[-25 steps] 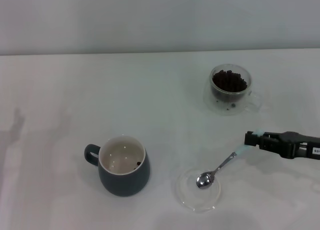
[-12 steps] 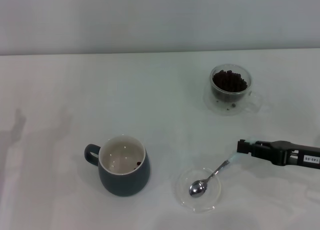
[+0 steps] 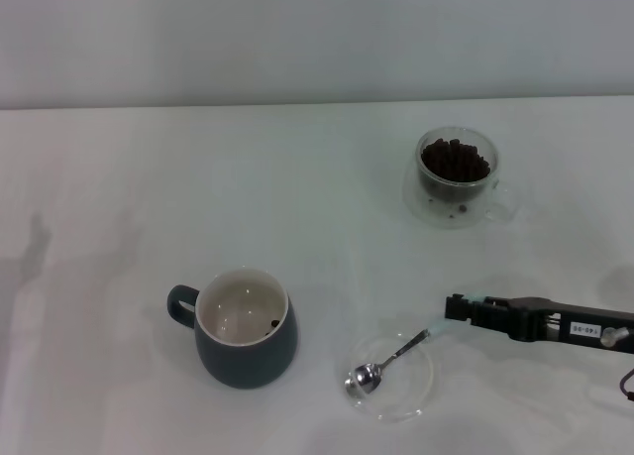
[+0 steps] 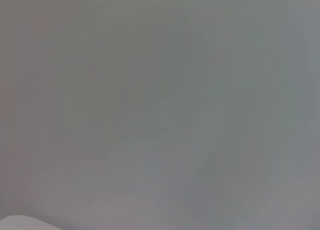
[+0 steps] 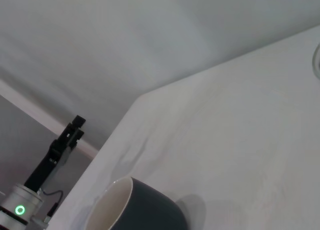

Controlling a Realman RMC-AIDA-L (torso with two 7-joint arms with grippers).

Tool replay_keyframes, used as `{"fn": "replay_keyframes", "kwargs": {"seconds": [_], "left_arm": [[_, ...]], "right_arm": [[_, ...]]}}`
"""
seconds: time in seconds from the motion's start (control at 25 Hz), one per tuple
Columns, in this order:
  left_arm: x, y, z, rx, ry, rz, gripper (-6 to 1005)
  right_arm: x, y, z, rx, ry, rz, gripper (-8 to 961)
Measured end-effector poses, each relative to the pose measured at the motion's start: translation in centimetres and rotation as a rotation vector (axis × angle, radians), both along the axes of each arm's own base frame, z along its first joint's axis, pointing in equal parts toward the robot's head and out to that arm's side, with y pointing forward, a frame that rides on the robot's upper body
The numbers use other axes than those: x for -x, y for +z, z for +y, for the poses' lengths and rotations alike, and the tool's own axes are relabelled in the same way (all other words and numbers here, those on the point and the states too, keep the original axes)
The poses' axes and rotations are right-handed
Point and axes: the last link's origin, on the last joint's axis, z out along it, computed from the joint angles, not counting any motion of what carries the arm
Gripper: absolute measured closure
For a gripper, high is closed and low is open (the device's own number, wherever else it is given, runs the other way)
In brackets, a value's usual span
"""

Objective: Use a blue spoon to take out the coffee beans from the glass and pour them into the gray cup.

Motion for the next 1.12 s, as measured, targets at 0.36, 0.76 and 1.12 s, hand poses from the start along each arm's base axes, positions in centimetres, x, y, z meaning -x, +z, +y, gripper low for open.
{"fn": "replay_keyframes", "kwargs": {"seconds": [0.36, 0.76, 1.12], "left_arm": [[0.0, 0.1, 0.1, -0.003, 0.000, 0.001, 123], [0.2, 0.2, 0.0, -0.009, 0.012, -0.002, 123], [0.3, 0.2, -0.2, -0.009, 0.015, -0.006, 124]], "right_arm": [[0.1, -0.5, 0.1, 0.004, -0.008, -0.008, 701], [-0.7, -0.1, 0.7, -0.036, -0.026, -0.055, 646], [-1.1, 1.6, 1.5, -0.109, -0.012, -0.084, 634]]}}
